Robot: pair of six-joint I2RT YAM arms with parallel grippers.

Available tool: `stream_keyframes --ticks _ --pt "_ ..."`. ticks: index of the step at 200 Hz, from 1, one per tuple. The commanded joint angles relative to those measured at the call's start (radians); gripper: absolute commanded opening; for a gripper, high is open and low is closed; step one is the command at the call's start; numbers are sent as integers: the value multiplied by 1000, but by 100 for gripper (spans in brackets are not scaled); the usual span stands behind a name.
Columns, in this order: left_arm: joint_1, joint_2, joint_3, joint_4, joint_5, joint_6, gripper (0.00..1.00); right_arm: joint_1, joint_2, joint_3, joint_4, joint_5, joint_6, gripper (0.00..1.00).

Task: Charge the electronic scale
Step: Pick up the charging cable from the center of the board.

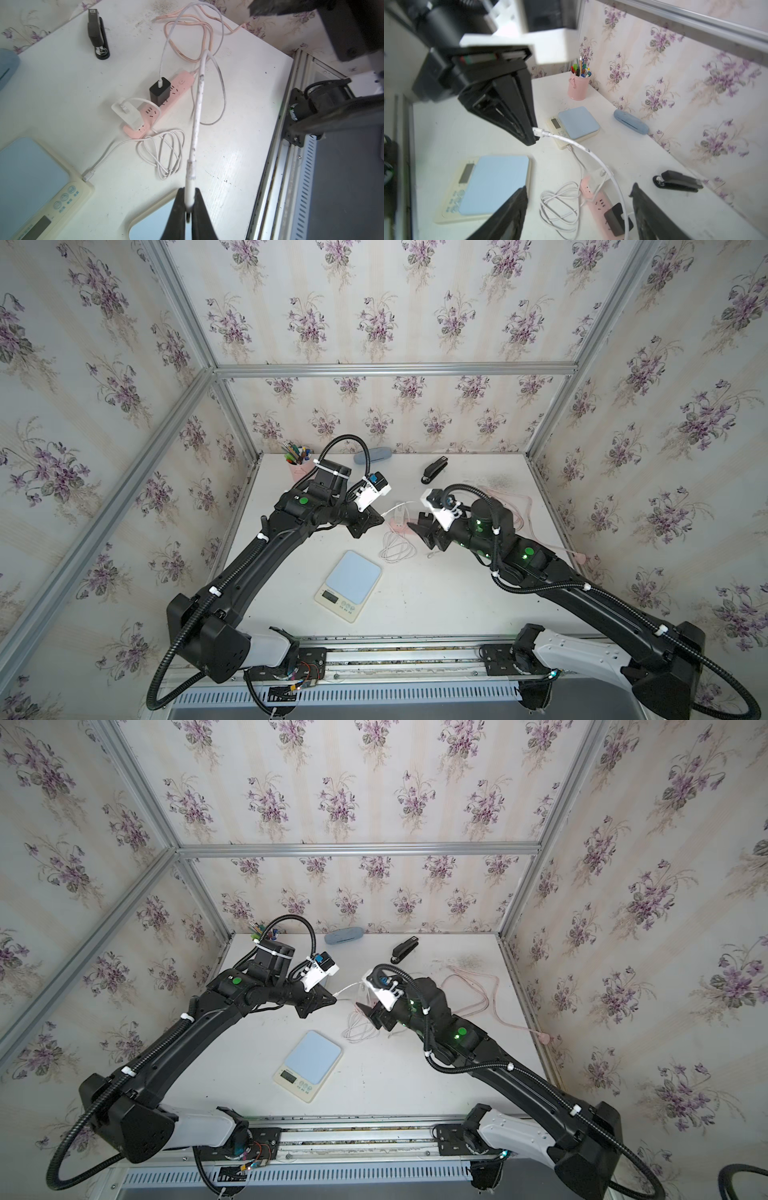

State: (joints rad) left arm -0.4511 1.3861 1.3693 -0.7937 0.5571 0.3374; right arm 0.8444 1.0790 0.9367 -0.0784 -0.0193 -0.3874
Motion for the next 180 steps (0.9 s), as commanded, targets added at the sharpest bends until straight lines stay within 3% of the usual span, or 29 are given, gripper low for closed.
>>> stream_keyframes --ticks 1,53,88,101,127,139,148,162,169,180 --pt "15 16 22 -132 125 77 1 58 21 -15 53 93 -425 79" --pt "31 18 30 -194 188 78 1 65 179 100 33 82 -652 72" --pt "35 10 22 -204 211 71 1 80 243 142 28 38 -693 64" --pt "37 8 23 -204 225 70 1 91 256 149 35 25 -693 51" --pt "51 11 30 -204 221 53 0 108 270 159 24 16 -681 6" --pt "66 7 30 -204 227 45 1 109 278 178 -13 -1 -634 0" --pt "80 2 35 -205 224 28 9 108 283 193 -50 -11 -586 0" --pt "107 -10 36 -198 201 -7 48 108 288 206 -102 -4 -483 0" --pt "121 -19 29 -183 172 -35 61 107 289 210 -134 5 -424 0" --pt "133 -40 3 -147 73 -101 71 108 294 211 -186 13 -313 0"
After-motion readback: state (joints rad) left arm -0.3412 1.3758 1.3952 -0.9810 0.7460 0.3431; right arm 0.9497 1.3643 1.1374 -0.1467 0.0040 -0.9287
